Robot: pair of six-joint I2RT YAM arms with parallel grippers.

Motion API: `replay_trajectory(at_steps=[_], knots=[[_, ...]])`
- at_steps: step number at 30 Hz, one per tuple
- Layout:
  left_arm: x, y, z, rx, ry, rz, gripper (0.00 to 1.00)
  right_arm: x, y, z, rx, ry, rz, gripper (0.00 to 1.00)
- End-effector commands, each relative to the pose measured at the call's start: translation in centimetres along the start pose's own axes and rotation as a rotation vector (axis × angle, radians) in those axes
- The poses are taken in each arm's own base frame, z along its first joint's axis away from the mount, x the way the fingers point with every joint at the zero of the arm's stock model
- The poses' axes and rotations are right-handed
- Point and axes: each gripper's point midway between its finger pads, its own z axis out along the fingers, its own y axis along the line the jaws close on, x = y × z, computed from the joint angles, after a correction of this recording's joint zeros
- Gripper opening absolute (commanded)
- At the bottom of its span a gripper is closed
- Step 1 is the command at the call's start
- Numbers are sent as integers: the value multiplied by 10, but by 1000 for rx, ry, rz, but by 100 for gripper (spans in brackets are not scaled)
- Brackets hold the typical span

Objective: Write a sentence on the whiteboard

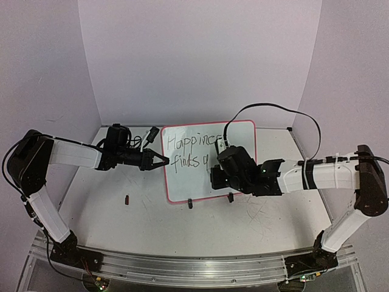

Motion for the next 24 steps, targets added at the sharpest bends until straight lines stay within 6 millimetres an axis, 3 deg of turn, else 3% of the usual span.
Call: replay_trajectory(at_steps=[1, 9, 14, 18, 24], knots=[[16, 27, 7, -128, 49, 1, 0, -8, 11, -1, -20, -15, 7, 0], [15, 26, 7, -132, 48, 2, 0, -32, 25, 2, -41, -67, 11, 0], [15, 26, 7, -130, 49, 2, 0, -41, 23, -14, -68, -89, 17, 0], [16, 27, 7, -132, 50, 2, 0, -48, 11, -31, -69, -120, 28, 0], [16, 27, 7, -133, 51, 1, 0, -56, -14, -27, -24, -134, 54, 0]])
